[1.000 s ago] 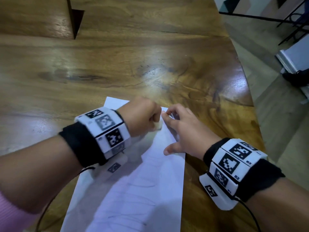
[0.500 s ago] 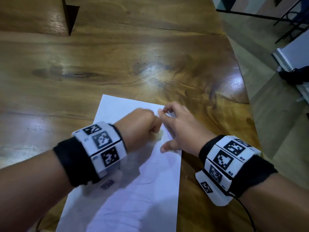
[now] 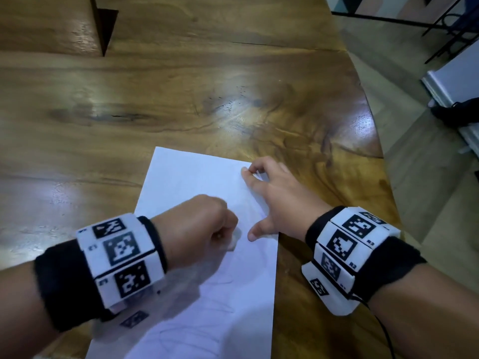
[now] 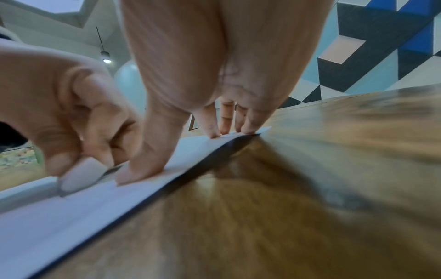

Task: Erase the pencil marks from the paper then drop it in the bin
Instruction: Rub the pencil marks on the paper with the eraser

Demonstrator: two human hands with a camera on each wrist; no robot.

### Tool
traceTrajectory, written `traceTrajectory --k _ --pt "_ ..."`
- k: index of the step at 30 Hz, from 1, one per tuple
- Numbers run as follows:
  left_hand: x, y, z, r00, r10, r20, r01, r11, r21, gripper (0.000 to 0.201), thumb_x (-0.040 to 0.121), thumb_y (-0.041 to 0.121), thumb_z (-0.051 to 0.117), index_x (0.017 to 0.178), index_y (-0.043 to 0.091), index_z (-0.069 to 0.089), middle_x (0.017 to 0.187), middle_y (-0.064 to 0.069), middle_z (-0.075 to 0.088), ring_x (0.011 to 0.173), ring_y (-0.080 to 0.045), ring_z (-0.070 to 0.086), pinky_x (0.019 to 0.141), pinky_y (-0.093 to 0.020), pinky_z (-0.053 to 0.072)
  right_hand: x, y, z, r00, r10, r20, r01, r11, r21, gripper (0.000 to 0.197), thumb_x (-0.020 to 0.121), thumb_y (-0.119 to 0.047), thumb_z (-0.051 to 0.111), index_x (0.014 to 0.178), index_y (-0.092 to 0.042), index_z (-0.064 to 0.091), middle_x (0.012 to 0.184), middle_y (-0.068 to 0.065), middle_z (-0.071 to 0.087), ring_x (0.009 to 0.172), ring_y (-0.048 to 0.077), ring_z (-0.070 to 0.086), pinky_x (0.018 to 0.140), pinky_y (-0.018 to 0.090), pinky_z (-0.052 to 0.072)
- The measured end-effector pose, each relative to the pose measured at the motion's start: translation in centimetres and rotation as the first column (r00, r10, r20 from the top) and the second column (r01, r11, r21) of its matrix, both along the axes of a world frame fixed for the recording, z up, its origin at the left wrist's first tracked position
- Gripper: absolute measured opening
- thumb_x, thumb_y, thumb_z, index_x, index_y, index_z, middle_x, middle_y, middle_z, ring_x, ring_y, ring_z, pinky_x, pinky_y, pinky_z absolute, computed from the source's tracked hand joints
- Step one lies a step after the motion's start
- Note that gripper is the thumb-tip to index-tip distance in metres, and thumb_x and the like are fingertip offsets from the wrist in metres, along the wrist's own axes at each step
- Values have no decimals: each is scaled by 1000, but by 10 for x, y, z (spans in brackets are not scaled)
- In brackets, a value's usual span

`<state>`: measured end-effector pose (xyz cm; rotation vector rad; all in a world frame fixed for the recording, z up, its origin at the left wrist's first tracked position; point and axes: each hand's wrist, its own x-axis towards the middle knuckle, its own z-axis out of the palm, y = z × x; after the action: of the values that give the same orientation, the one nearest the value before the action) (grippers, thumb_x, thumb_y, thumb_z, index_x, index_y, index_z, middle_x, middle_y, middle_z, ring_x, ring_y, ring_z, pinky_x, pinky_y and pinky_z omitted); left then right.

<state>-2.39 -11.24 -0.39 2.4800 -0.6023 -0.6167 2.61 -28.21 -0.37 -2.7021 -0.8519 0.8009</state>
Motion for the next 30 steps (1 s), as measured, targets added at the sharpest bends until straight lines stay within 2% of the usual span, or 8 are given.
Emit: traceTrajectory --k 3,6,10,13,17,21,25,30 --pt "22 -6 3 998 31 48 -33 999 34 8 75 17 62 68 15 62 69 -1 58 64 -17 46 54 -20 28 0 1 -1 1000 6 9 -6 1000 -6 112 64 -47 80 150 -16 14 139 -2 13 130 14 14 110 24 25" --pt "45 -18 4 979 152 132 -153 988 -1 15 76 16 62 67 20 51 62 4 45 68 -19 43 52 -15 28 0 1 -2 1000 -7 22 6 1000 8 105 61 -45 81 146 -17 26 138 -2 16 126 15 18 104 24 29" --pt "17 -10 -4 995 49 91 -45 998 -55 10 73 16 57 63 15 58 67 1 48 62 -17 42 54 -10 25 1 0 -2 1000 -3 8 3 1000 7 111 63 -45 80 150 -17 15 141 -3 14 132 13 13 109 23 25" --pt "-2 -6 -6 999 8 48 -6 999 -41 12 69 19 46 63 15 56 69 3 45 60 -17 42 53 -20 31 -1 -3 -3 999 -32 -3 32 999 29 112 63 -46 80 150 -20 13 144 -6 10 135 11 9 112 24 23" --pt "-4 -6 -8 995 63 81 -61 998 -28 11 75 20 51 66 15 56 73 0 49 65 -21 50 63 -35 45 1 -14 1 995 -101 13 101 995 14 107 67 -45 78 149 -15 16 149 -7 11 137 10 10 113 22 20" --pt "3 -6 -1 993 113 14 -113 994 0 11 75 24 62 68 15 62 64 9 49 57 -8 43 55 -13 34 1 -18 5 997 -82 13 82 997 3 102 69 -44 77 149 -19 18 148 -8 17 135 10 16 112 22 23" --pt "45 -2 9 942 329 -62 -331 943 -29 16 69 22 74 62 24 60 53 11 53 50 0 46 48 -7 33 -1 -14 7 997 -72 35 73 997 -25 104 68 -49 76 149 -26 15 144 -7 17 132 13 18 108 33 34" --pt "80 -12 8 862 504 65 -500 864 -67 12 71 22 73 74 14 65 57 10 51 60 -14 49 52 -20 34 -2 -13 6 998 -59 35 61 996 -66 105 70 -49 74 150 -24 11 144 -5 15 131 15 17 105 34 37"
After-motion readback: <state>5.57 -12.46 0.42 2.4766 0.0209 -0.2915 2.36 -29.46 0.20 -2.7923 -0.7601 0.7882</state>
